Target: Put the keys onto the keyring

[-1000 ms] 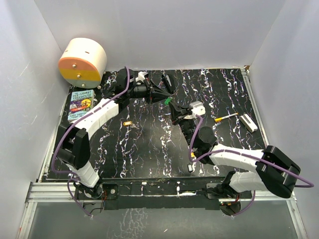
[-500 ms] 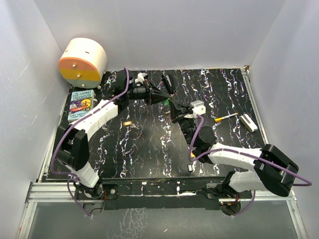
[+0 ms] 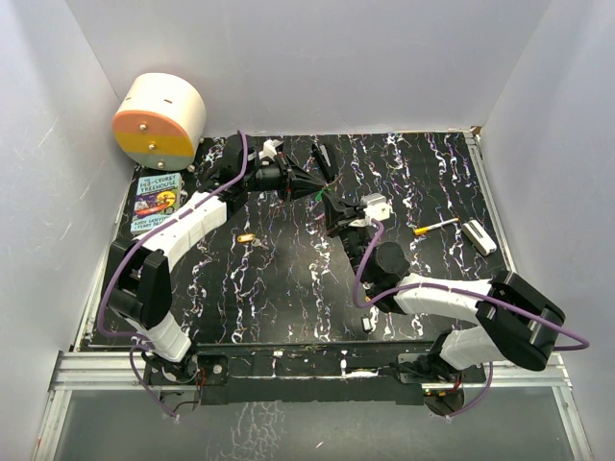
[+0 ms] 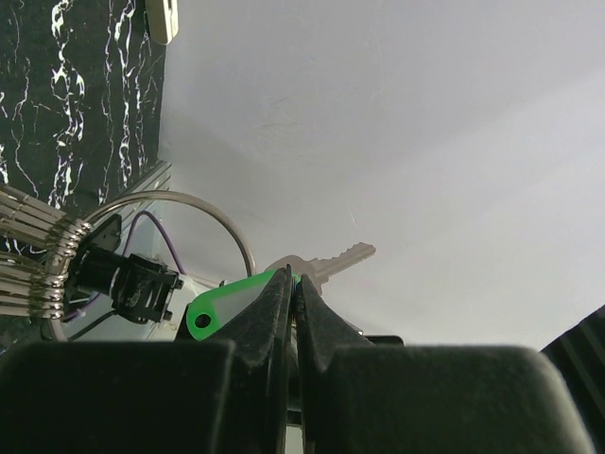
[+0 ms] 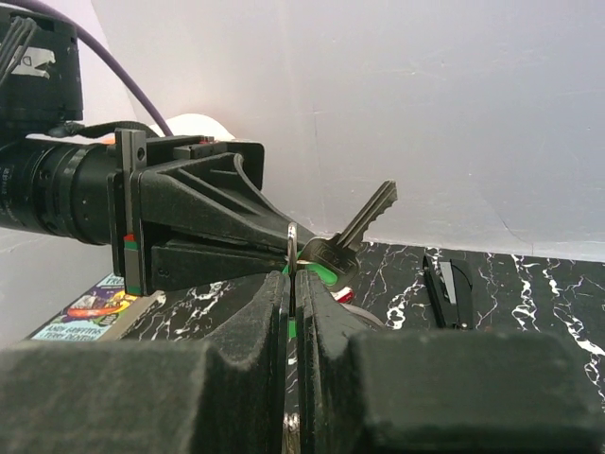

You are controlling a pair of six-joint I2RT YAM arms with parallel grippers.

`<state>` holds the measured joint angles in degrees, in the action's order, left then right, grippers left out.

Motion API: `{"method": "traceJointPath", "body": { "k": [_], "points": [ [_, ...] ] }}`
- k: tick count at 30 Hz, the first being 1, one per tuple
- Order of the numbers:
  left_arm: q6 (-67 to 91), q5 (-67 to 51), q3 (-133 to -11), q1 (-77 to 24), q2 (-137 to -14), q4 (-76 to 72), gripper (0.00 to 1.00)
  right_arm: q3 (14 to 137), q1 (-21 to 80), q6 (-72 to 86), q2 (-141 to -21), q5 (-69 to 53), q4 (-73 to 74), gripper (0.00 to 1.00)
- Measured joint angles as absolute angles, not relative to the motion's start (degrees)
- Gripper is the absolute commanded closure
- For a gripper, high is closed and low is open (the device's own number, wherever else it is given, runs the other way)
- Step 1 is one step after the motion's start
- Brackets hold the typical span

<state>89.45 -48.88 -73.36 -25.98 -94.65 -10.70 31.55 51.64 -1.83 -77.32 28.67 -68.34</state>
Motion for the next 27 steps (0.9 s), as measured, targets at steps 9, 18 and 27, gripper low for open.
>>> {"method": "traceJointPath", "body": {
  "k": [9, 18, 27],
  "points": [
    [90.39, -49.12, -73.36, -26.00, -94.65, -11.55, 1.00, 31.55, 51.64, -1.85, -77.32, 29.98, -69.38, 0.92],
    [91.96, -48.88, -73.36, -25.98, -94.65, -13.04, 1.00, 31.55, 51.64, -1.43, -79.00, 30.02, -71.88, 0.92],
    [94.24, -49.15, -72.93, -26.00, -94.65, -15.09, 1.00, 31.55, 51.42, -0.78, -79.99, 30.04, -73.87, 0.92]
  ]
}}
